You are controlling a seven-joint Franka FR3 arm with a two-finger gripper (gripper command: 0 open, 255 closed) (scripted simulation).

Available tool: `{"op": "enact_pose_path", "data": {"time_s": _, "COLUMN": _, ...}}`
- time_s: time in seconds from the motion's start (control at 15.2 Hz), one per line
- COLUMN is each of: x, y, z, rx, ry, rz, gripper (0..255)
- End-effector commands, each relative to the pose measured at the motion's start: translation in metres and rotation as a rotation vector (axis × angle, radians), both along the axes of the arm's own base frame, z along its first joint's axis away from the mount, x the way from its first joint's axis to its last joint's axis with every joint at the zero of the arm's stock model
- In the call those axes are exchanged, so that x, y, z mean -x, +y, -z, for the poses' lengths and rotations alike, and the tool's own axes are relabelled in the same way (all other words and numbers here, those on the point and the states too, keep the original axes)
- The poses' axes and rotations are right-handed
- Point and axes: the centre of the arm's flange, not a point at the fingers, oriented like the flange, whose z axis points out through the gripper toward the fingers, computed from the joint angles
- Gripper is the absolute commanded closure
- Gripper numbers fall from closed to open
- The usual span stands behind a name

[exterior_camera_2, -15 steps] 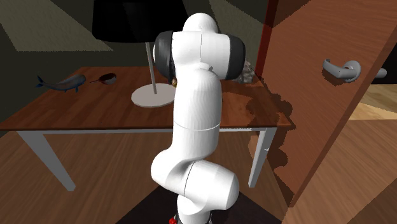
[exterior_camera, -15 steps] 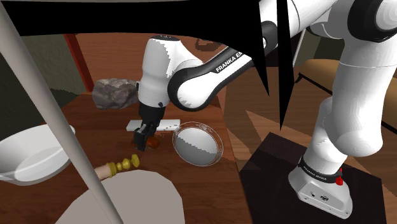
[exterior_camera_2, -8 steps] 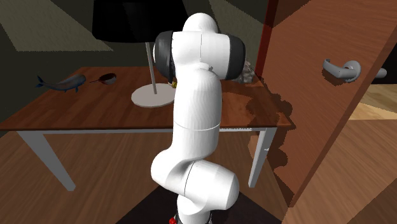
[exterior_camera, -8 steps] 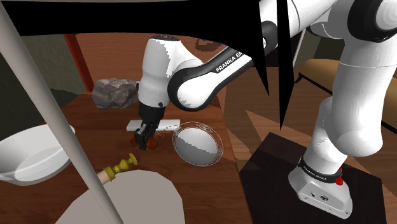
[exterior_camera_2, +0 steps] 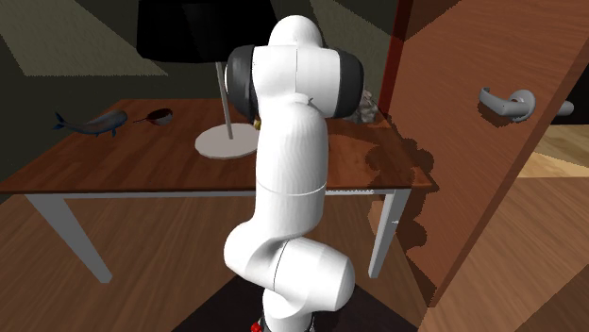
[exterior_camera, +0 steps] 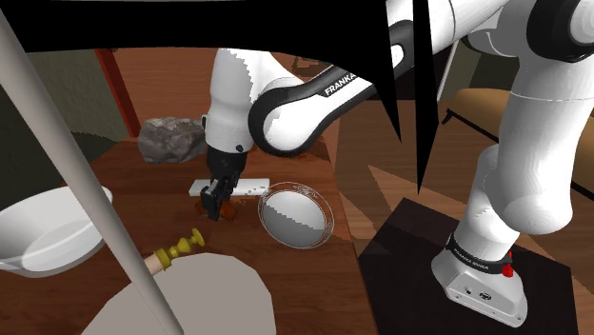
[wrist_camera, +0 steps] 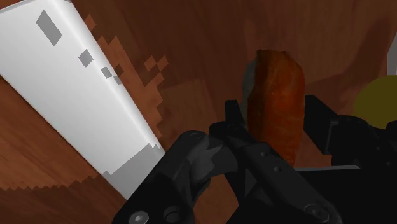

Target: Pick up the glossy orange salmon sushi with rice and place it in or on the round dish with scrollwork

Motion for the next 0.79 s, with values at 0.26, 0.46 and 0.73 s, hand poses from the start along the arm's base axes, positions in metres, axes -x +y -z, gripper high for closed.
{"op": "enact_pose_path", "data": {"time_s": 0.26, "x": -0.002, "y": 0.000, "z": -0.042, "rx": -0.013, "ry": -0.018, "rz": 0.005, "gripper": 255}}
{"op": "enact_pose_path", "data": {"time_s": 0.46, "x": -0.002, "y": 0.000, "z": -0.058, "rx": -0.013, "ry": -0.018, "rz": 0.005, "gripper": 255}}
{"op": "enact_pose_path", "data": {"time_s": 0.73, "x": -0.002, "y": 0.000, "z": -0.079, "rx": -0.013, "ry": -0.018, "rz": 0.005, "gripper": 255}}
